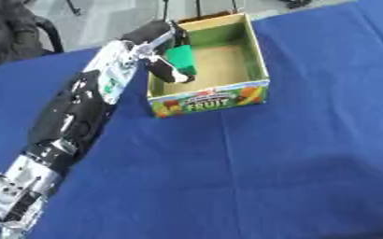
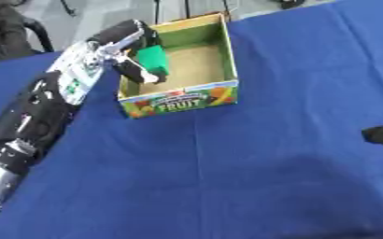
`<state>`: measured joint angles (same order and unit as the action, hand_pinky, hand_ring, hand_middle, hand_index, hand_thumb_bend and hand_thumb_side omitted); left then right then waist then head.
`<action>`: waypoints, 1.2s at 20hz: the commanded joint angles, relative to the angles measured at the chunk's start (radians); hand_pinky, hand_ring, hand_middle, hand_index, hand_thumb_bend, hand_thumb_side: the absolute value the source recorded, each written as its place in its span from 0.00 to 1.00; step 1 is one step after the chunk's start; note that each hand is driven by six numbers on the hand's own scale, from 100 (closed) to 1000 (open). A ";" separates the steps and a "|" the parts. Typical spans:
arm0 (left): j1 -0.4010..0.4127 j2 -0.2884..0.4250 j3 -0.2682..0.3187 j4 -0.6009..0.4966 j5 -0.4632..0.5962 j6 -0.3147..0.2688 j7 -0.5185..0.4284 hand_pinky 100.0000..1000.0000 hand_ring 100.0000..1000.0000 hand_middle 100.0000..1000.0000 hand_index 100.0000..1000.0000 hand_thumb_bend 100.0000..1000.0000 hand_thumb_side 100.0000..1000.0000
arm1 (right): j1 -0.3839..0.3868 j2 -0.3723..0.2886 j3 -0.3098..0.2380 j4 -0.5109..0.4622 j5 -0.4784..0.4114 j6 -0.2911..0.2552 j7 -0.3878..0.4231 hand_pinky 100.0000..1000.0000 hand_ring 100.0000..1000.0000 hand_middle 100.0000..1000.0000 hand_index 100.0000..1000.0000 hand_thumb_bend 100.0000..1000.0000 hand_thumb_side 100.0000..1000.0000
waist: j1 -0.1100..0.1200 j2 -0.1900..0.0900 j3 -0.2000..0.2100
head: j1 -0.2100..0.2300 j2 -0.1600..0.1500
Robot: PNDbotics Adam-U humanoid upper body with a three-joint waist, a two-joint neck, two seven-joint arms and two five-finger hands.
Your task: Pick up objects on the table and place them in the box.
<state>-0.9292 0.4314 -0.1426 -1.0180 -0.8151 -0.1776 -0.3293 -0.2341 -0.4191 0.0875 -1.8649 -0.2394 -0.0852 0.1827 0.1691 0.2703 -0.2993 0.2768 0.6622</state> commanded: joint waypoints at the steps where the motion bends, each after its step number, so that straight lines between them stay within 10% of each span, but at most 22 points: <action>1: -0.011 0.011 0.002 -0.001 0.010 -0.032 -0.048 0.63 0.53 0.54 0.75 0.92 0.53 | -0.010 -0.015 -0.002 -0.023 -0.003 -0.001 0.002 0.72 0.66 0.46 0.50 0.00 0.87 | -0.007 -0.017 0.005 | 0.000 -0.008; 8: 0.014 0.024 0.027 -0.078 0.112 -0.057 0.031 0.70 0.67 0.70 0.89 0.97 0.70 | -0.004 -0.012 -0.007 -0.022 -0.003 -0.001 -0.003 0.72 0.66 0.46 0.50 0.00 0.87 | -0.018 -0.020 0.023 | -0.010 -0.008; 16: 0.078 0.100 0.073 -0.371 0.414 0.017 0.190 0.65 0.59 0.63 0.82 0.90 0.58 | 0.003 -0.009 -0.014 -0.021 -0.004 -0.003 -0.008 0.72 0.66 0.46 0.50 0.00 0.86 | -0.030 -0.023 0.060 | -0.030 -0.004; 24: 0.394 0.144 0.203 -0.694 0.753 0.082 0.315 0.62 0.55 0.58 0.79 0.81 0.62 | 0.013 -0.006 -0.026 -0.021 -0.005 -0.005 -0.021 0.72 0.66 0.46 0.50 0.00 0.86 | -0.044 -0.024 0.125 | -0.061 -0.003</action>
<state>-0.5305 0.5492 0.0328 -1.6607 -0.1062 -0.1021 -0.0317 -0.2148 -0.4167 0.0716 -1.8649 -0.2395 -0.0886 0.1654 0.1334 0.2642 -0.1731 0.2202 0.6624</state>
